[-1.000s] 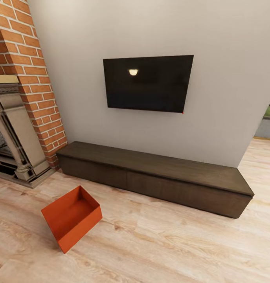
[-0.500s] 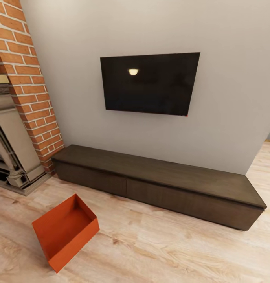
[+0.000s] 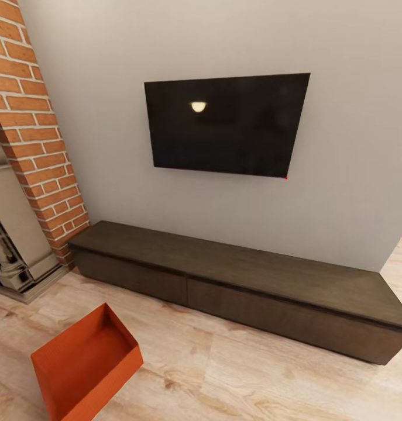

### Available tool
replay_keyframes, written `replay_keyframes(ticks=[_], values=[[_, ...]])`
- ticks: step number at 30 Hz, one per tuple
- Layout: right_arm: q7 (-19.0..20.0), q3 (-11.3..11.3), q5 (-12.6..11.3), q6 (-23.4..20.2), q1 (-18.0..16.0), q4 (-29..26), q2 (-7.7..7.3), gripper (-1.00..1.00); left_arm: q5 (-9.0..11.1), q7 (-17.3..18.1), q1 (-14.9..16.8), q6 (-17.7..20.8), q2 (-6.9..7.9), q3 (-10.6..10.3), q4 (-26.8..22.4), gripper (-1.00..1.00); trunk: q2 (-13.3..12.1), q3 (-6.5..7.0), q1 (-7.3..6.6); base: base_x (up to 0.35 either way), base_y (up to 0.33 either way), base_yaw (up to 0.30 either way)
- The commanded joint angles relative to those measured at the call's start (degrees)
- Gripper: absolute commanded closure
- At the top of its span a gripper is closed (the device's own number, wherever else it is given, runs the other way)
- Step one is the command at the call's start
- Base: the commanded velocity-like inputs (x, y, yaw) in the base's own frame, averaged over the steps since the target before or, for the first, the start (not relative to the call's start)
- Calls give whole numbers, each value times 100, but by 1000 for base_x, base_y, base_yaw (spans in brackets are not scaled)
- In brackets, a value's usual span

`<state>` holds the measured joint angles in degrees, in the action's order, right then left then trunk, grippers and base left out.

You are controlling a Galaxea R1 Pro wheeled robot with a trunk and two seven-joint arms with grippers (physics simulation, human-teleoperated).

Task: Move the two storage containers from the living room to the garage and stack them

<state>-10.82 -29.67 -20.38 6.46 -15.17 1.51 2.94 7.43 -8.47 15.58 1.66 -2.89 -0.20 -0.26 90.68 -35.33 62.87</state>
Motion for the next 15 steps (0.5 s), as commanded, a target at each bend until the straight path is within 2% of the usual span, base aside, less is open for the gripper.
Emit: replay_keyframes(ticks=[1, 15], values=[[-7, -48, -54, 31, -5, 16, 4, -100, 49, -15, 4, -12, -1, -7, -2, -100, 2, -5, 3, 322, 0, 0], [-7, -48, -56, 31, -5, 16, 4, -100, 52, -18, 4, -144, 0, -7, 0, -100, 2, -5, 3, 313, 0, 0]])
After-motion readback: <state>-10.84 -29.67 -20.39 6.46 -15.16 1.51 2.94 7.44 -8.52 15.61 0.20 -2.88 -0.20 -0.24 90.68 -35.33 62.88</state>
